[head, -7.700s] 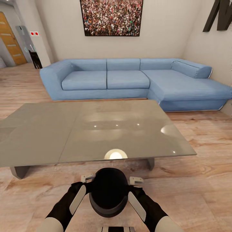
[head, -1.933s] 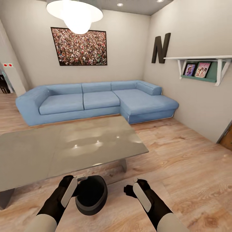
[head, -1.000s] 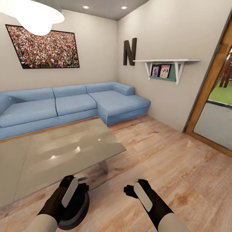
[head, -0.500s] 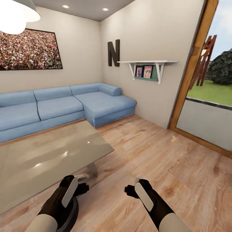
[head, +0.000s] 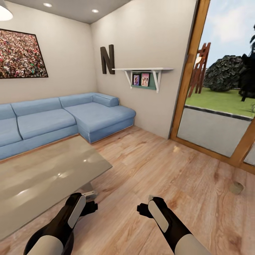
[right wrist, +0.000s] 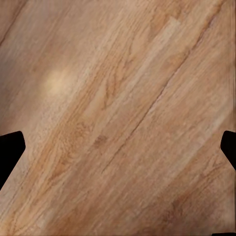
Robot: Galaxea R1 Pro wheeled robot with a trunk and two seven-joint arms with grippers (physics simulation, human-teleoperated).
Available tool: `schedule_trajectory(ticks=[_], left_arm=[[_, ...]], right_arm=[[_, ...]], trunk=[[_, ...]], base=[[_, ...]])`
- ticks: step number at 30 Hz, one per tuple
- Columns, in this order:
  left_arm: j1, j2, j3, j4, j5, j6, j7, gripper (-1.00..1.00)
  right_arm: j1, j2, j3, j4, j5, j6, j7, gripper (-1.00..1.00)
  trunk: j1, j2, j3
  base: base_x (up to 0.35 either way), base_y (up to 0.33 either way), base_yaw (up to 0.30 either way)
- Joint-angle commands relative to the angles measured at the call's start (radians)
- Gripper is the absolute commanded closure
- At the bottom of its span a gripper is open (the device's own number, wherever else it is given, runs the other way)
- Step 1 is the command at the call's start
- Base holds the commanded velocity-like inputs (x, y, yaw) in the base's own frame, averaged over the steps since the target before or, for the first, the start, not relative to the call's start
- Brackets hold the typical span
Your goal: Place each of the two pumpkins and all three candles from the living room inside a cabinet in the living room (use any cabinet), then make sure every cabinet is closed, and position the cauldron so it is next to a table in the living room.
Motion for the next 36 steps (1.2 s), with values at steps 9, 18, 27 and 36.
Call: schedule_trajectory(ticks=[9, 18, 27, 36], left_arm=[[0.0, 0.0, -0.001, -0.001, 0.011, 0.001, 0.01, -1.0], [0.0, 0.0, -0.001, -0.001, 0.01, 0.001, 0.01, -1.0], [0.0, -0.001, -0.002, -0.001, 0.01, 0.001, 0.01, -1.0], [0.0, -0.001, -0.003, -0.001, 0.01, 0.001, 0.009, -1.0]], right_arm=[[-0.001, 0.0, 0.003, -0.001, -0.01, 0.0, -0.01, -1.0], [-0.001, 0.0, 0.003, -0.001, -0.01, 0.0, -0.01, -1.0], [-0.001, 0.0, 0.003, 0.0, -0.01, 0.0, -0.01, -1.0], [-0.001, 0.0, 0.003, 0.001, -0.01, 0.0, -0.01, -1.0]], trunk=[[0.0, 0.0, 0.004], [0.0, 0.0, 0.008], [0.0, 0.0, 0.013], [0.0, 0.0, 0.018]], base=[[0.0, 0.0, -0.275], [0.0, 0.0, -0.275], [0.0, 0.0, -0.275], [0.0, 0.0, -0.275]])
